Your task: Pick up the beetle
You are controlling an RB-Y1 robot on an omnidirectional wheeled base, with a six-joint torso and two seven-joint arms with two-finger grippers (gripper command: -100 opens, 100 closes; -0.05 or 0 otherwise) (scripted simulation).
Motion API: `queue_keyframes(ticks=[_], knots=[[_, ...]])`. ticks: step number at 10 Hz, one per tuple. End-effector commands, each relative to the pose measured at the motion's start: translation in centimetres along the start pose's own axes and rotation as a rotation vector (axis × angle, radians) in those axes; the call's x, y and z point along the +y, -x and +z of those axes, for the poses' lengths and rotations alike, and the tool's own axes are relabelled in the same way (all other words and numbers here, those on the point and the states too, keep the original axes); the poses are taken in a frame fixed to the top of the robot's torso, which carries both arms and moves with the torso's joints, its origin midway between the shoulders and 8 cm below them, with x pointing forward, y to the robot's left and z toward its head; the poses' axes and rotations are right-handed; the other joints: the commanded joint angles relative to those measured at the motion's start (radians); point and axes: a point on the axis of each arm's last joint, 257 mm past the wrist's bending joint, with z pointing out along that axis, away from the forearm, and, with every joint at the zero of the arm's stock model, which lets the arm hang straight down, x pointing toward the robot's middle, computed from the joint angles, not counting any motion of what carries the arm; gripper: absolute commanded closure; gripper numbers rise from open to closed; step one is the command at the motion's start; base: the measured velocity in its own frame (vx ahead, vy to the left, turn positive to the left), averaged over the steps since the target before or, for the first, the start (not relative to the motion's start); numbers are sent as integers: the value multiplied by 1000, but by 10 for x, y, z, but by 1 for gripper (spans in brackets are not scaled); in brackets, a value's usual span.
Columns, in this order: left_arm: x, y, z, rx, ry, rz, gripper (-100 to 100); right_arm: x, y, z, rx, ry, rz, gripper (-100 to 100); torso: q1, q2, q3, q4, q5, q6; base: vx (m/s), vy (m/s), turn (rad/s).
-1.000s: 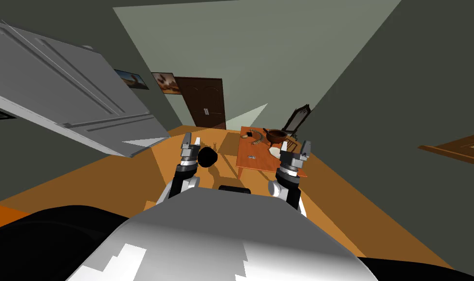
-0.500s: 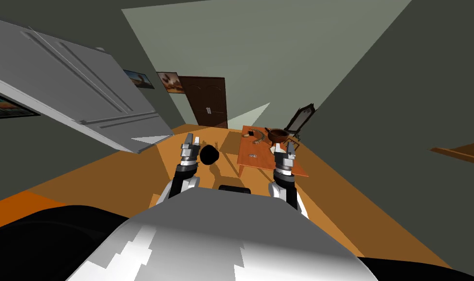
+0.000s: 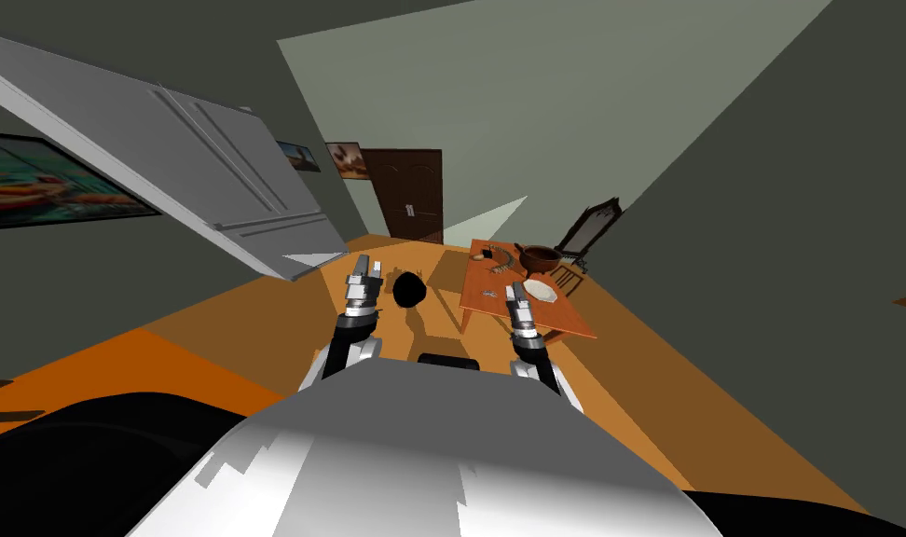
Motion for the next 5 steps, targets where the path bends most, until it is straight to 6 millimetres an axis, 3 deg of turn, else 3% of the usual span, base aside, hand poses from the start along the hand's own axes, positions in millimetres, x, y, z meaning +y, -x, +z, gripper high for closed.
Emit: queue_keyframes(ticks=[1, 3, 4, 5], knots=[[0, 0, 0, 0, 0, 0, 0, -8, -15, -12, 43, -30, -19, -100, 0, 0, 0, 0, 0, 0, -83, 24, 46], [0, 0, 0, 0, 0, 0, 0, -45, -53, -40, 160, -127, -65, -100, -1, -4, -2, -1, 0, 0, -55, 33, 178], [0, 0, 0, 0, 0, 0, 0, -45, -53, -41, 169, -127, -69, -100, 0, -5, -3, -1, 0, 0, -36, 25, 71], [0, 0, 0, 0, 0, 0, 0, -64, -73, -60, 240, -178, -97, -100, -1, -6, -3, -1, 0, 1, -33, 31, 132]])
